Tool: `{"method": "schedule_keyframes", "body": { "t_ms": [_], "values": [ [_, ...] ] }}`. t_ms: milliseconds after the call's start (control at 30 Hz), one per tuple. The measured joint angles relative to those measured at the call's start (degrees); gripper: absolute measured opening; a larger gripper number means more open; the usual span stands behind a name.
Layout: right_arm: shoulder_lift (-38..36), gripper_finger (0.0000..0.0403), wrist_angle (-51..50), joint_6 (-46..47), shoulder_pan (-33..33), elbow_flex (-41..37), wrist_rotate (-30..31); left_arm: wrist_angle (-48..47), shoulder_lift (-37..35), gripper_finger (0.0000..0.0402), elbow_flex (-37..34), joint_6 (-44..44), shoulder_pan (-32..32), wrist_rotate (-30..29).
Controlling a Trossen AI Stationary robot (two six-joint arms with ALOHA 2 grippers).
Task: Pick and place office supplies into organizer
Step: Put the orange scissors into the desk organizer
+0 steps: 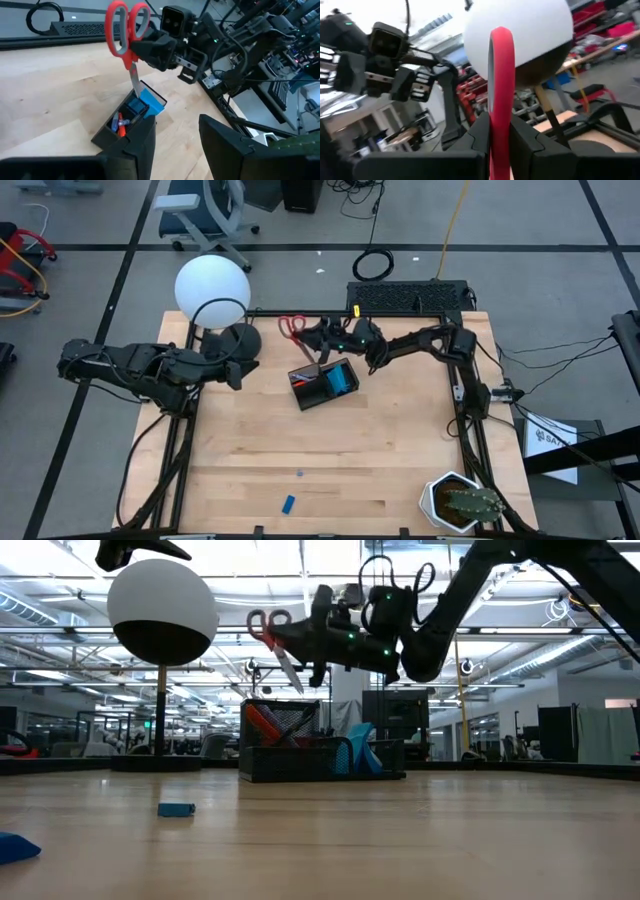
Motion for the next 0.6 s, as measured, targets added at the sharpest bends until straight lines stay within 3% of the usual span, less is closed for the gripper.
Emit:
{"method": "schedule_keyframes", "body": {
  "t_ms": [167,367,600],
  "values": [
    [3.1,0.0029,1.9,3.3,-1.8,0.0,-6.1,0.0,0.0,0.0157,0.0,0.0,0.0,0.0],
    [7.8,0.0029,9.5,8.5,-1.4,0.8,-7.6,0.0,0.0,0.0157,0.0,0.1,0.0,-0.3],
    [12.3,0.0029,10.2,10.0,0.7,3.8,-7.8,0.0,0.4,0.0157,0.0,0.1,0.0,-0.4]
  ]
}}
